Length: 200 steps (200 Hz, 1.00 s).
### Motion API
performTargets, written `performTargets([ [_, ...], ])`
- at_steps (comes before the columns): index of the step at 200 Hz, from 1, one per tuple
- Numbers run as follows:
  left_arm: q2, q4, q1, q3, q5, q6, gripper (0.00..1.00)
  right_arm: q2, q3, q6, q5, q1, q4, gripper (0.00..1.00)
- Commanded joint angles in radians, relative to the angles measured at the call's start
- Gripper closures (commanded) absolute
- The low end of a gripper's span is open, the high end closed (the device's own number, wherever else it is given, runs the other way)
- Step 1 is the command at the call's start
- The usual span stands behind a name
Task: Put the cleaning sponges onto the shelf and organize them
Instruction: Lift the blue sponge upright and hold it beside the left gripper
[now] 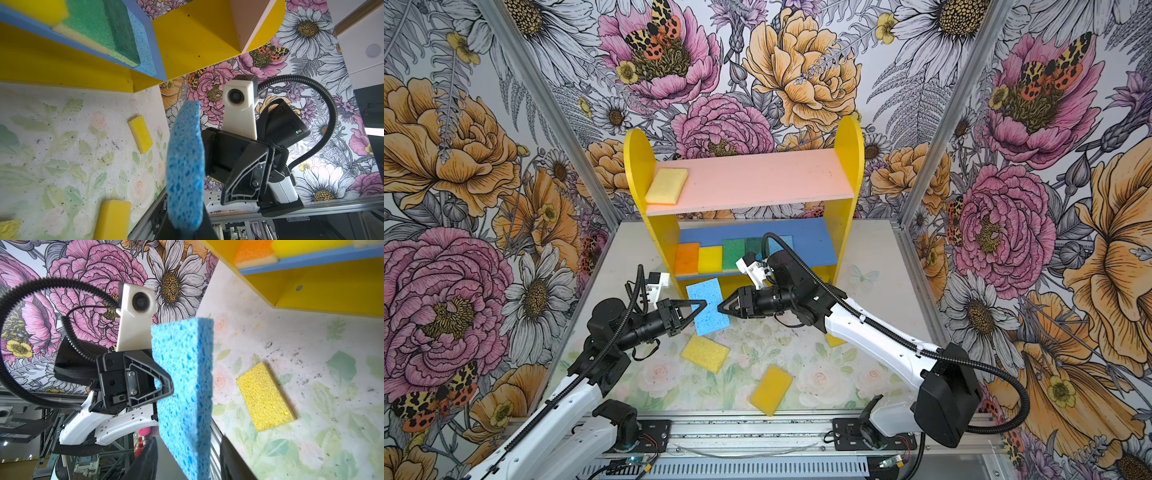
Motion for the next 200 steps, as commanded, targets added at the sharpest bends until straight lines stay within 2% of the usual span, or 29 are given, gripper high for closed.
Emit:
performTargets([
  [1,0.003,0.04,0.01,0.041,0.035,-0.002,0.9,-0.018,-0.002,-0.015,0.016,0.015,-0.005,0.53],
  [79,-0.017,0.034,0.035,0.044,0.04,-0.015,0.9,0.005,-0.011,-0.01,0.032,0.02,-0.015,0.65],
  [133,-0.015,0.042,0.048,0.043,0.045,-0.021,0.91,0.019,-0.005,-0.006,0.035,0.024,-0.014,0.64],
  [154,-0.018,0.042,0.048,0.042,0.045,-0.023,0.91,0.031,0.001,-0.001,0.037,0.025,-0.015,0.67],
  [168,-0.017,0.044,0.049,0.041,0.048,-0.023,0.91,0.042,0.004,0.0,0.037,0.055,-0.014,0.73],
  [187,-0.018,0.046,0.051,0.041,0.052,-0.024,0.91,0.048,0.011,0.004,0.046,0.056,-0.014,0.92],
  [200,-0.019,0.042,0.053,0.041,0.058,-0.022,0.9,0.045,0.022,0.004,0.051,0.057,-0.015,1.0],
])
